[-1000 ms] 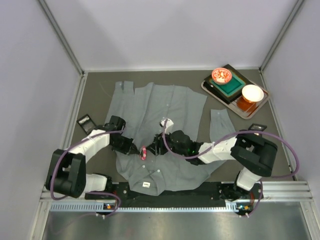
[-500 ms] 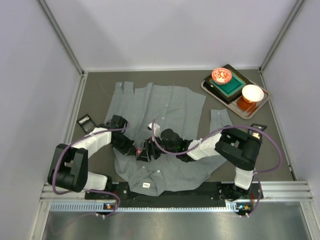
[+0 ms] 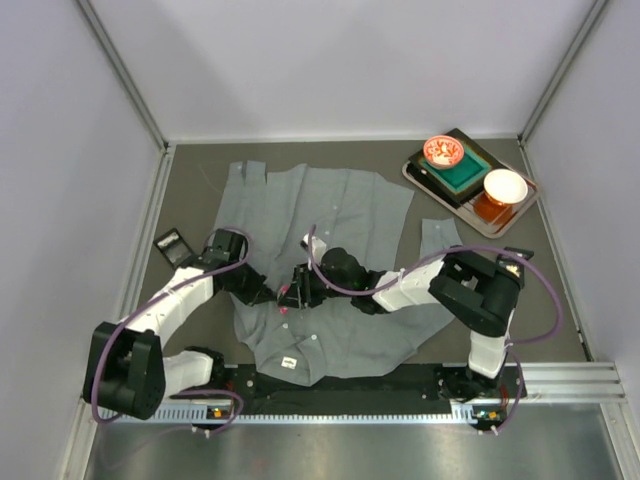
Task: Remove the brooch from the garment
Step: Remove the brooch from the clothes.
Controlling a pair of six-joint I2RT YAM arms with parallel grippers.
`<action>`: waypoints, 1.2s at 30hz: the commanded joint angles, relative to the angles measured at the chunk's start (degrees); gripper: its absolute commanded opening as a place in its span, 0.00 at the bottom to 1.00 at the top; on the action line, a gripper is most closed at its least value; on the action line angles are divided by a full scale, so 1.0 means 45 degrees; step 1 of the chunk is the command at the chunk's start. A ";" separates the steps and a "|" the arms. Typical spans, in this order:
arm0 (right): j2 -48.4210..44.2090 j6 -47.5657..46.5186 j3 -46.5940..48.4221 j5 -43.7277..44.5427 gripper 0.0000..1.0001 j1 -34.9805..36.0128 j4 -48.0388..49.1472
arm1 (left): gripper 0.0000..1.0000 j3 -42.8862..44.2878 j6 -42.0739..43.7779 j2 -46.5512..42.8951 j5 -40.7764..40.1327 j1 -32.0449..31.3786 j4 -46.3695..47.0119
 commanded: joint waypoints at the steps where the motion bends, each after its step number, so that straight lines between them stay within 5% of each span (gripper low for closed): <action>1: 0.0000 0.1118 -0.0203 -0.0094 0.37 -0.0478 0.1236 | 0.00 -0.0379 0.0233 -0.0128 0.0522 -0.0044 0.0780; 10: 0.0019 0.1274 -0.1101 -0.0075 0.13 -0.0478 0.1745 | 0.00 -0.0379 0.0389 -0.0147 0.0522 -0.0044 0.0662; 15: 0.0059 0.0964 -0.1082 -0.0056 0.12 -0.0478 0.1590 | 0.00 -0.0535 0.0487 -0.0128 0.0893 -0.0044 0.0954; 25: -0.0350 -0.0189 -0.0301 -0.0115 0.36 -0.0322 0.0245 | 0.00 -0.1023 0.0897 0.0107 0.1421 -0.0044 0.1854; 36: -0.1329 -0.1265 -0.0184 0.1097 0.52 -0.0263 -0.1165 | 0.00 -0.0927 0.1053 -0.0206 0.0992 -0.0044 0.1502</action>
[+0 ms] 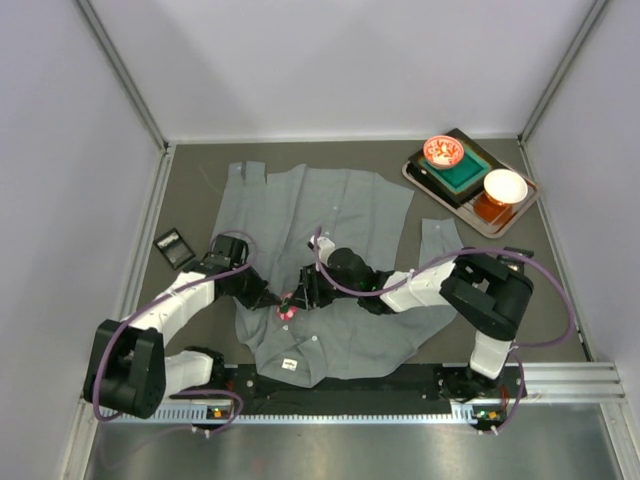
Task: Remove the brooch from the garment
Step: Remove the brooch from the clothes.
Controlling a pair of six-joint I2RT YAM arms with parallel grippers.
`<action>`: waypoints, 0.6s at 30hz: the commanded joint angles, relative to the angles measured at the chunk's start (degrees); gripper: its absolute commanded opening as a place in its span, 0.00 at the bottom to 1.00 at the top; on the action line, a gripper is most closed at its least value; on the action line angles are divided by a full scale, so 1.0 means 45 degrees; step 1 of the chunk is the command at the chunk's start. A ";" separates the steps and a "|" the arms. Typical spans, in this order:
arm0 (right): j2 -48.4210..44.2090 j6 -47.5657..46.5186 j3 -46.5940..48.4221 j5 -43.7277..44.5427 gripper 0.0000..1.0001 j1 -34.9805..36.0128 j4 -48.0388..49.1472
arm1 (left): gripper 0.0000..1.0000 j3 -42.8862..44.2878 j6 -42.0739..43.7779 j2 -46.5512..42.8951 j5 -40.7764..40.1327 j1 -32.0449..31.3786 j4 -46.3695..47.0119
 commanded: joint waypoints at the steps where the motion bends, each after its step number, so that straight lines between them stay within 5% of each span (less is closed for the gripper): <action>1: -0.0624 -0.0541 0.0656 0.0393 0.53 0.0125 -0.0437 | 0.00 0.0050 0.0262 -0.0312 -0.0116 -0.0039 0.0079; 11: 0.0215 -0.0679 0.2083 -0.0116 0.59 0.0164 -0.1375 | 0.00 0.0089 0.0223 -0.0547 -0.0311 -0.0039 -0.0019; 18: 0.0723 -0.0541 0.2279 0.0177 0.52 0.0223 -0.1746 | 0.00 0.0148 0.0106 -0.0820 -0.0429 -0.0039 -0.0097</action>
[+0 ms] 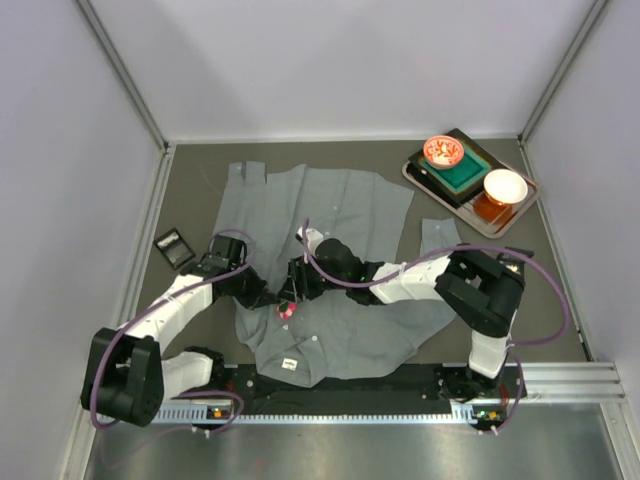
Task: Remove the brooch from the garment
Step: Remove the brooch from the clothes.
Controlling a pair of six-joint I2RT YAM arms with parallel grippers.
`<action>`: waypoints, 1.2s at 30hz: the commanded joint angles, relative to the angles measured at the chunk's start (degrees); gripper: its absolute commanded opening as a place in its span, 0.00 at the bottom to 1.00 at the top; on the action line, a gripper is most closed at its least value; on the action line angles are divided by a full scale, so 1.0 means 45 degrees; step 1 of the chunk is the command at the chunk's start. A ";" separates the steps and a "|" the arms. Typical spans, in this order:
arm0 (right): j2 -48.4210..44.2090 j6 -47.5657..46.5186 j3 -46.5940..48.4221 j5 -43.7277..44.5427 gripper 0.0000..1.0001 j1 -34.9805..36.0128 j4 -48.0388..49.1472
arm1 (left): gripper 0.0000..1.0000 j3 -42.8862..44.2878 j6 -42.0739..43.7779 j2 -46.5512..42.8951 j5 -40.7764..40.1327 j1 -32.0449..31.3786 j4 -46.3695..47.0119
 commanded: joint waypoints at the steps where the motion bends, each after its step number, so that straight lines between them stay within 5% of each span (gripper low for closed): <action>1: 0.0403 -0.0060 0.0380 0.0094 0.50 0.0159 -0.0396 | 0.00 0.0187 0.0053 -0.0320 -0.0176 -0.0039 0.0029; 8: 0.0481 0.0096 0.0164 0.0036 0.42 0.0238 -0.0357 | 0.00 0.0304 -0.0006 -0.0008 -0.0215 -0.0039 -0.0068; 36: 0.1126 0.0037 0.1160 0.0172 0.42 0.0511 -0.1020 | 0.00 0.0402 -0.0221 -0.0065 -0.0587 -0.0039 -0.0733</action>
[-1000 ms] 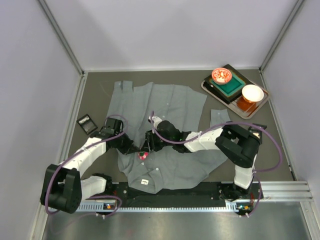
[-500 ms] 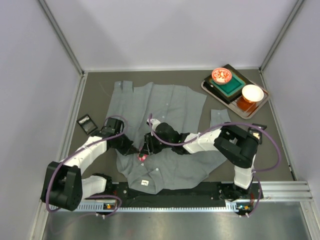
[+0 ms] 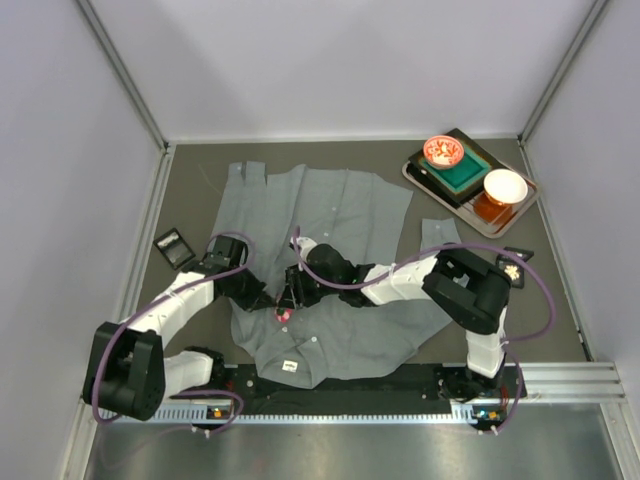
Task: Remove the brooch from the garment
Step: Remove the brooch from the clothes.
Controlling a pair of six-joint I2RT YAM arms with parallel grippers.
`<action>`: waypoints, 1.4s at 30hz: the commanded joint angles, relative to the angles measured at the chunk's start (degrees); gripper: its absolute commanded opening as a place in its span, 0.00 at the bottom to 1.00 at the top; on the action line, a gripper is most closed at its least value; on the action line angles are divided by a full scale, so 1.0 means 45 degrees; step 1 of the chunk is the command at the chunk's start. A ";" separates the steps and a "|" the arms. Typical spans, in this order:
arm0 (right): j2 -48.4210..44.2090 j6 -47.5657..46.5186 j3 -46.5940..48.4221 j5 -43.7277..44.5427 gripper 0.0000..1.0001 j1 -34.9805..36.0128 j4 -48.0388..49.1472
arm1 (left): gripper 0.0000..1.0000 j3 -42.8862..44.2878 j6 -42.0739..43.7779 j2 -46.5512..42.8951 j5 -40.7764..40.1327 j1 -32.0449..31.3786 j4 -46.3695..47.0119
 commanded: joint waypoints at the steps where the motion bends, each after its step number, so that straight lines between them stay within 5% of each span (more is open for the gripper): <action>1: 0.0174 -0.0031 0.0679 0.0332 0.41 0.0181 -0.0248 | 0.00 0.0285 0.0031 -0.0445 0.0147 -0.0039 -0.0024; 42: 0.0330 -0.0656 0.1343 0.0216 0.43 0.0630 -0.0835 | 0.00 0.0793 -0.0144 0.0063 -0.0614 -0.0078 -0.1351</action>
